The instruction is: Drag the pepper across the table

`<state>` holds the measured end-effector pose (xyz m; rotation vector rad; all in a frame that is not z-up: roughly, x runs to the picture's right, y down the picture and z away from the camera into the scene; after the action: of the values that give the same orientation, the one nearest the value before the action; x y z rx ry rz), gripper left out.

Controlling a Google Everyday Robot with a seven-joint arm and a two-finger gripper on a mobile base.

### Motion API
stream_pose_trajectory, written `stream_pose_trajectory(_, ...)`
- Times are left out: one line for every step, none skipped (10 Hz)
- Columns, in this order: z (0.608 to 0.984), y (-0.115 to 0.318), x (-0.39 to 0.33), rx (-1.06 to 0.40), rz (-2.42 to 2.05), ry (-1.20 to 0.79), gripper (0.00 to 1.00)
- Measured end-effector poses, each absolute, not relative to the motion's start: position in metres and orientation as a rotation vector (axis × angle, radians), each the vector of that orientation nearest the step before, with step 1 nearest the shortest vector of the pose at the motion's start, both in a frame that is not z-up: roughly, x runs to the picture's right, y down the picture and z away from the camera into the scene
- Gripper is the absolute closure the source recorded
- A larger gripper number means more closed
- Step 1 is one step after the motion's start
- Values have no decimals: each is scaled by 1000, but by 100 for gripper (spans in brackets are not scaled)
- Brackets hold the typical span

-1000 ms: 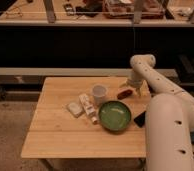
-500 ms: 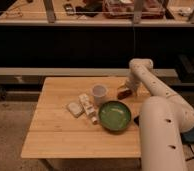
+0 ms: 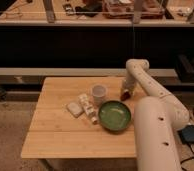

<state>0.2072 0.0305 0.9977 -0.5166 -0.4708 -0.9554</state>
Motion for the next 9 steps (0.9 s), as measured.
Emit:
stream_pose_trajectory(1001, 29, 194, -518, -969, -486, 82)
stream_pose_trajectory(1004, 28, 184, -517, -982, -498, 82)
stream_pose_trajectory(1006, 28, 169, -517, -1004, -514, 82)
stream_pose_trajectory(1010, 27, 150, -518, -1039, -529, 82)
stream_pose_trajectory(1013, 26, 136, -521, -1073, -534, 82)
stream_pose_trajectory(1014, 25, 125, -523, -1100, -536, 82)
stream_pose_trajectory(1016, 23, 106, -527, -1147, -540, 82)
stream_pose_trajectory(1017, 24, 92, -530, -1183, -543, 82)
stream_pose_trajectory(1019, 26, 75, -538, -1230, -546, 82)
